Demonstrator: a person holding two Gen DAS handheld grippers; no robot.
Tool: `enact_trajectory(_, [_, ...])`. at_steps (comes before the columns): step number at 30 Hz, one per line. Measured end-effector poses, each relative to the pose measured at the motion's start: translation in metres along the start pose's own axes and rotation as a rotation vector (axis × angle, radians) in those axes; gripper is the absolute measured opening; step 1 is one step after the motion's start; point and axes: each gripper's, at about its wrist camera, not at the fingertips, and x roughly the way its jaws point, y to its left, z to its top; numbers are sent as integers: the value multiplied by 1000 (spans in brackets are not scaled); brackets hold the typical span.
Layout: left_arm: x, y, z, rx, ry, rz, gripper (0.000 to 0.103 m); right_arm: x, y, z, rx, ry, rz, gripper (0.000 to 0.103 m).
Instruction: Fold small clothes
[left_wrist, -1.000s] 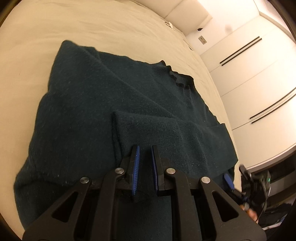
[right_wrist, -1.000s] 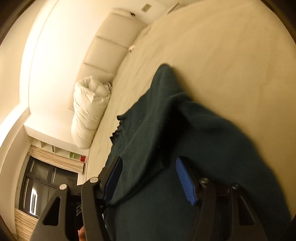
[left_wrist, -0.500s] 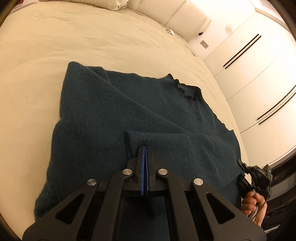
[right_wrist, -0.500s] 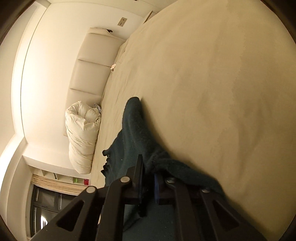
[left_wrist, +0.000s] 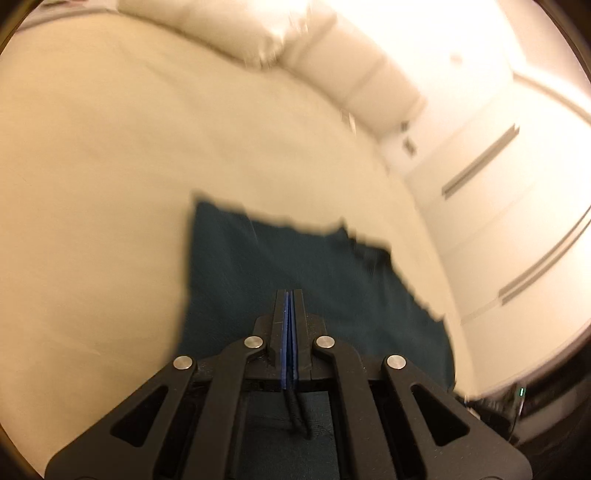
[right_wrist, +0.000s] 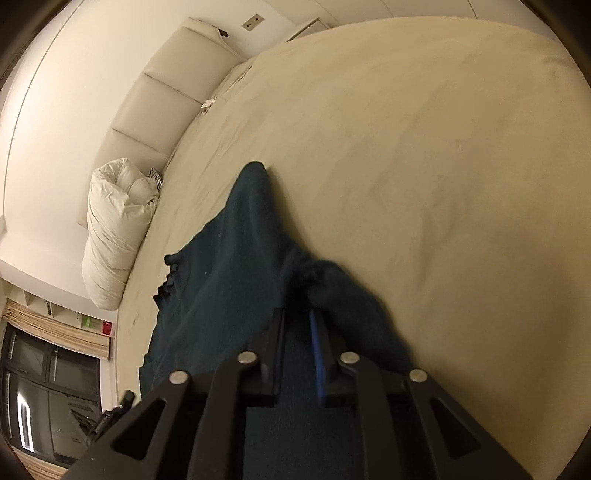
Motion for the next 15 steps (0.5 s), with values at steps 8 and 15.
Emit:
enact_trajectory(8, [-46, -2, 27, 38, -26, -35, 0, -16, 55, -5, -166, -15, 119, 32])
enact_trajectory(15, [32, -98, -58, 462, 227, -9, 1, 36, 87, -13, -276, 112, 167, 53])
